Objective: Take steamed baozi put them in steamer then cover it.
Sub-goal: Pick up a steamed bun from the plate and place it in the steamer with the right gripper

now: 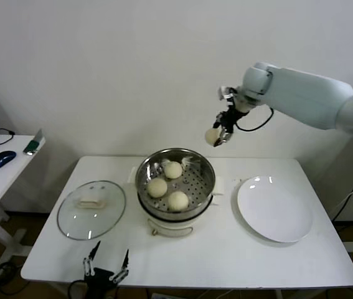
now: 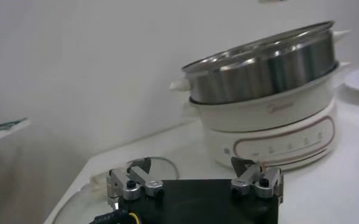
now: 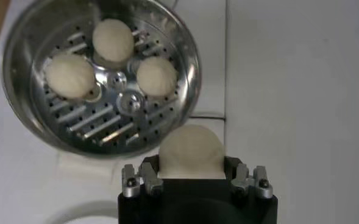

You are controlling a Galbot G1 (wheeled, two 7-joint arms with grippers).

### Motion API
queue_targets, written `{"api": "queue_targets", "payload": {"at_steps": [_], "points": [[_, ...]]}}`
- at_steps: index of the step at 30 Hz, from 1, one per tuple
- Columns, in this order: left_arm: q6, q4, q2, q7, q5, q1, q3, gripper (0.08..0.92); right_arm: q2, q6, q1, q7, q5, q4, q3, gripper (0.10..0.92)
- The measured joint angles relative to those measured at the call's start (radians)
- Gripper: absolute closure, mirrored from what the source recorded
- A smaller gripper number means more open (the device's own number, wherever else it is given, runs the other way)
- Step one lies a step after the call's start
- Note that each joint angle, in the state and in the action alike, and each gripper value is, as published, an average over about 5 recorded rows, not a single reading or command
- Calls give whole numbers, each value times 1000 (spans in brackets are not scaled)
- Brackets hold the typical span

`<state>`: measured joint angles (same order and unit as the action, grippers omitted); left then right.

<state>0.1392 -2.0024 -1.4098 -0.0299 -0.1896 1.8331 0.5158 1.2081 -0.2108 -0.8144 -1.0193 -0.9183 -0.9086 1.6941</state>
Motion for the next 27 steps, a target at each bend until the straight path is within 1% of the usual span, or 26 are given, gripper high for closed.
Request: {"api": "queue_targets", "payload": {"at_steps": [5,12,27], "points": [[2,-2,1,0,-9,-8,-19,177,53,-32,-21,40,-100,-54,80,347],[5,-4,-1,0,-13,-19,-31,177,113,-60,-7,92,-168,-104,146,349],[14,6,4,-1,-5,-26,-25,177,153,-85,76,151,-168,-115,202,347]]}}
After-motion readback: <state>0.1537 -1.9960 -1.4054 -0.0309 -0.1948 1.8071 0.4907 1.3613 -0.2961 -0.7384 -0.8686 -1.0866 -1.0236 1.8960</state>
